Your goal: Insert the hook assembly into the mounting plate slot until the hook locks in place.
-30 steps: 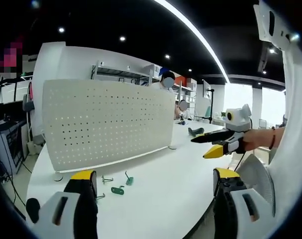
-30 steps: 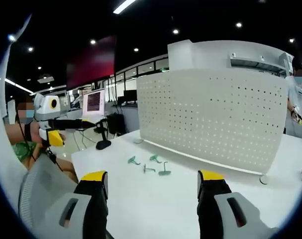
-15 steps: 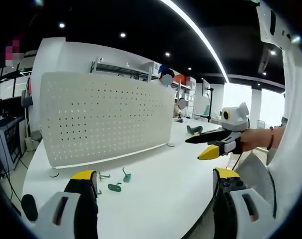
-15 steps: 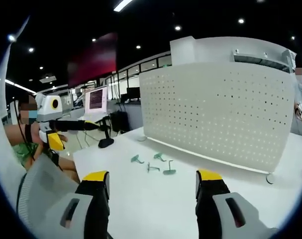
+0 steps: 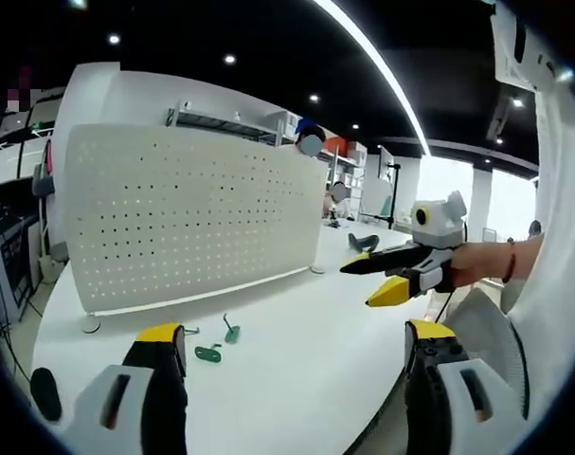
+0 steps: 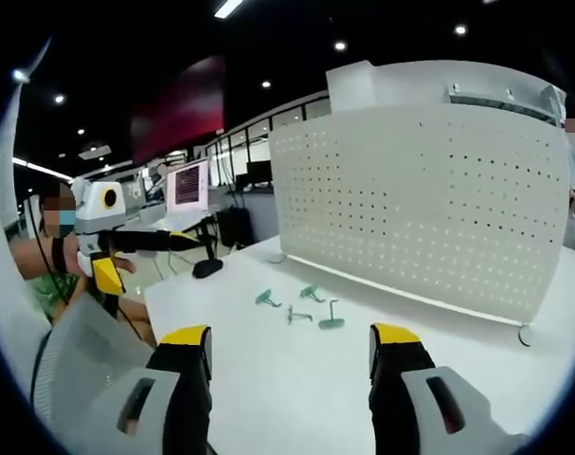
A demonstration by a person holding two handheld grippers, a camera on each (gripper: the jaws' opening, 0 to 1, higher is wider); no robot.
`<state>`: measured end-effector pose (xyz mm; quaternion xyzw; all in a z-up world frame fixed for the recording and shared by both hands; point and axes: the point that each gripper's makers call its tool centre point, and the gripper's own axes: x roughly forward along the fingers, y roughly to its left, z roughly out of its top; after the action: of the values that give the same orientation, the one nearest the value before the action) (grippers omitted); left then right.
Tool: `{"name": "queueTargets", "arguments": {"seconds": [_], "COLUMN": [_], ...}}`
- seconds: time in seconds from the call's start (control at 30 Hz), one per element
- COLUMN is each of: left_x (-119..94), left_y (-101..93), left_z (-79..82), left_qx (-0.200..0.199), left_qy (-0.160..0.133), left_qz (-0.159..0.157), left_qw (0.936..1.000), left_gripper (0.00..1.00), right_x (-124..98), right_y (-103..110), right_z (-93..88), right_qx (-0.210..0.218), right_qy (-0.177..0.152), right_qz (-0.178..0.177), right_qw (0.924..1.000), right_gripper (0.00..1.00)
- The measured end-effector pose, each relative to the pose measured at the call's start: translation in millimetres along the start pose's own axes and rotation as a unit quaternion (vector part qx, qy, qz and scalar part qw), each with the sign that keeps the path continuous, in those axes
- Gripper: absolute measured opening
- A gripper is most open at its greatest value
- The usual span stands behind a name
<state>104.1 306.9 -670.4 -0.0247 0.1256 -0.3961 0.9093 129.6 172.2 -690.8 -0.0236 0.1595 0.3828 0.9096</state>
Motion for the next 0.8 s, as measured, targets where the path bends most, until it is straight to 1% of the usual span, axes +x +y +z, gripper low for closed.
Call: {"name": "queueTargets", "arguments": {"seconds": [0.27,0.47,0.6,0.73,0.8], "left_x": [5,7,9,11,13], "left_y": [-3.3,-1.6,5.0,7.8,11.4], "left_z": [-1.7,-6.4,-14.4,-20.7,-22.3], "left_qx": [0.0,-0.004,-0.013,-0.033,-0.041], "left_qy": [0.004,0.009,0.019,0.027,0.029], "left_qz": [-0.01,-0.01,0.002,-0.001,0.002], "left_qw": [0.9999,0.9999,0.9997,0.9991,0.9987], "left_gripper": [0.98,0.97,0.94,0.91,0.9], "right_x": [9,14,16,16,16], "right_y": [5,7,8,10,11], "right_z": [-4.0,-8.2,-10.9,-12.9,-13.6], "right_qx": [0.002,0.003,0.013,0.016,0.018], "right_qy": [0.008,0.013,0.012,0.012,0.012], "right_qz": [0.01,0.013,0.009,0.008,0.008], "right_qw": [0.9999,0.9998,0.9998,0.9998,0.9997], "right_gripper": [0.67,0.67,0.67,0.66,0.66]}}
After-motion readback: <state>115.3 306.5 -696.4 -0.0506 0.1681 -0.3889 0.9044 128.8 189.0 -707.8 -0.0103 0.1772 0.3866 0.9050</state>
